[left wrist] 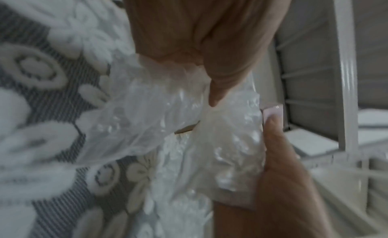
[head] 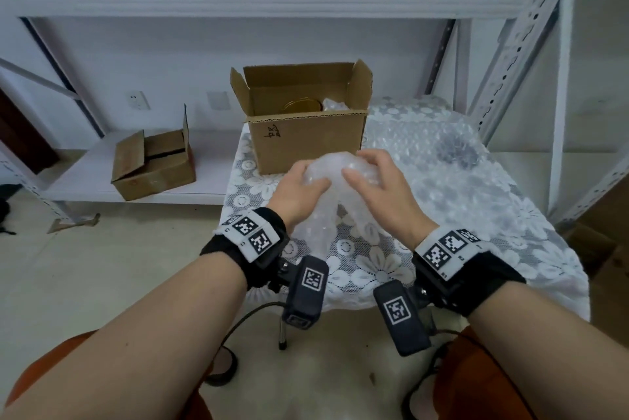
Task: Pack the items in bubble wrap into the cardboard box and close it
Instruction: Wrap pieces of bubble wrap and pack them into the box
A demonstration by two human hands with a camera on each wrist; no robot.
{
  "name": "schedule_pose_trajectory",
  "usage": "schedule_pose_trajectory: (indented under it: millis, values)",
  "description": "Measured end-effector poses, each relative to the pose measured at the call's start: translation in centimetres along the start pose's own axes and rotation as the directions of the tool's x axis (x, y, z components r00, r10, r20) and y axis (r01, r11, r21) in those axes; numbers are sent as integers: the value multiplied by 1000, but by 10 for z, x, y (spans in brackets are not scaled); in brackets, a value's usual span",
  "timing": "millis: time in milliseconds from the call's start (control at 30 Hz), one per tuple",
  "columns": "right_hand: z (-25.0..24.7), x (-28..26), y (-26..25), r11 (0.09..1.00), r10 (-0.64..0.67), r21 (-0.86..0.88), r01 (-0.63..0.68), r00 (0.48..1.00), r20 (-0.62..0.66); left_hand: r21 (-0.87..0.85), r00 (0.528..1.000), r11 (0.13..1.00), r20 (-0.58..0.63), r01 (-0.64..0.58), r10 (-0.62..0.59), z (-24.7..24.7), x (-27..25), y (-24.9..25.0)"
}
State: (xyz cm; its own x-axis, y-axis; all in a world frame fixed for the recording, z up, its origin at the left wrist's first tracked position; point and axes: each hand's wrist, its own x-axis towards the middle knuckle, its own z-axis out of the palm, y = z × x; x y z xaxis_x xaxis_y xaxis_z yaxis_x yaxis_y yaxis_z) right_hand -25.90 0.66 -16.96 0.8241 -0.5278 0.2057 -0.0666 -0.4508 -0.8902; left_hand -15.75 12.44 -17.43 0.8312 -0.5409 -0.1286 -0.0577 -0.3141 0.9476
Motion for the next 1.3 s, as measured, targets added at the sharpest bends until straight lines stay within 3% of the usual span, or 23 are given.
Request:
schedule_pose_trajectory:
  millis: [67,133,233,333,467,533,633,733,800,833,867,933,967,1000,1133,1233,1300]
  values:
    - [7,2,-7,984,19,178,-13,999,-33,-225,996,971,14,86,-85,2,-2,1]
    - [10,3,-10,947,82,313,-70,996,-24,-455,989,878,71,147,-128,2,-6,2]
    - [14,2,-10,783,242,553,-284,959,151,-707,984,687,158,171,-83,-1,-10,3]
    - [14,-1,-17,545,280,667,-507,861,425,-811,977,552,211,195,-36,-3,-7,-1]
    - [11,-7,-27,486,321,602,-634,770,551,-839,977,512,214,188,-7,-3,-5,-7]
    - [12,-7,-27,419,320,638,-646,763,562,-775,987,617,162,139,-19,-5,-7,-6]
    - [13,-4,-28,326,325,729,-602,796,511,-636,993,766,118,92,-20,-13,-8,-1]
    - [9,4,-30,359,299,754,-550,833,465,-447,995,894,98,19,28,-25,-9,13]
    - [2,13,-34,371,270,770,-519,854,446,-209,992,969,-31,-130,126,-33,-6,20]
    - [-2,17,-38,373,251,781,-501,865,435,-50,965,971,-136,-233,225,-37,-4,23]
    - [-6,21,-42,371,221,796,-479,878,425,140,904,934,-240,-328,353,-43,-2,26]
    - [-16,30,-53,360,156,828,-431,902,402,483,722,760,-319,-434,614,-52,3,34]
    - [-20,34,-57,354,126,841,-410,912,391,593,667,671,-281,-445,690,-56,8,37]
    - [-22,40,-62,354,105,848,-395,918,383,685,659,588,-208,-430,723,-60,16,41]
    - [-19,63,-74,390,75,839,-379,921,381,886,825,350,61,-304,562,-60,58,46]
    - [-11,81,-84,416,62,826,-380,918,391,875,861,346,140,-339,489,-46,83,45]
    - [-7,93,-90,481,77,797,-367,922,378,869,890,358,176,-342,421,-34,95,44]
